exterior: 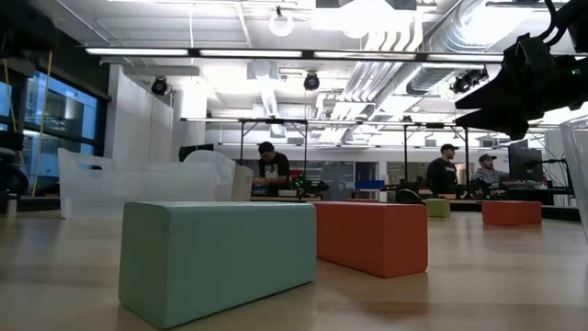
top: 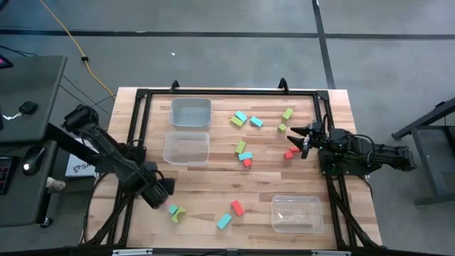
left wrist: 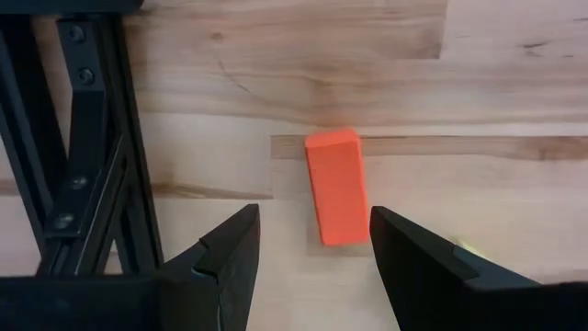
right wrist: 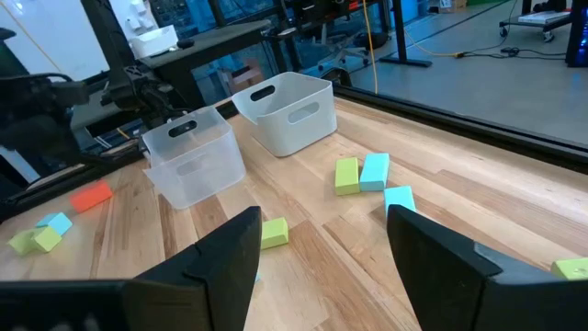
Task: Sort & place blocks by color
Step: Put the orange block into the top transparent bin
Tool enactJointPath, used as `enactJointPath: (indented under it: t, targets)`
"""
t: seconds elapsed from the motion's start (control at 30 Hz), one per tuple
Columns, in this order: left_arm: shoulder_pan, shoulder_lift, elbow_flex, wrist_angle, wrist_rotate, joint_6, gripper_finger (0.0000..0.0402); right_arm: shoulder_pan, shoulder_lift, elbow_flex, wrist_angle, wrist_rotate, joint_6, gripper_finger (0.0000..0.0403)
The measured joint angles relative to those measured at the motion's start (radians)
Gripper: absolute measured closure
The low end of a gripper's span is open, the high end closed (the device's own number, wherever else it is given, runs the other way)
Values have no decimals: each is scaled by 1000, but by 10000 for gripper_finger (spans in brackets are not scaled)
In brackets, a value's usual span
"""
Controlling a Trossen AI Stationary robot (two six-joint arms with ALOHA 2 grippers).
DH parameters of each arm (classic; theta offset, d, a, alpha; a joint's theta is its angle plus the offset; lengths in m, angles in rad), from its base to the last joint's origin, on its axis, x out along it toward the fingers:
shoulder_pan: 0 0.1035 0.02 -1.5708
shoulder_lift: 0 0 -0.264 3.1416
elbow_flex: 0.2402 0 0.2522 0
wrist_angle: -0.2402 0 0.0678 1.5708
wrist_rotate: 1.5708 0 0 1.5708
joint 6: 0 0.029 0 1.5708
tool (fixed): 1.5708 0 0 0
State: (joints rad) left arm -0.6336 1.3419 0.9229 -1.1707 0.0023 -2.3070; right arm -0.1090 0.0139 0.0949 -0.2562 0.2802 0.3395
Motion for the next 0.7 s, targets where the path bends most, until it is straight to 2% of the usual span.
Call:
enactJointPath:
  t: [0.17, 0.27, 0.7]
  targets:
    - [16, -74, -39, 4, -13, -21, 218, 0, -1, 0, 0, 0, 0, 176]
    - [28, -88, -69, 74, -14, -25, 218, 0, 0, 0, 0, 0, 0, 176]
    - [40, -5, -158, 278, -14, -50, 218, 0, 0, 0, 0, -1, 0, 176]
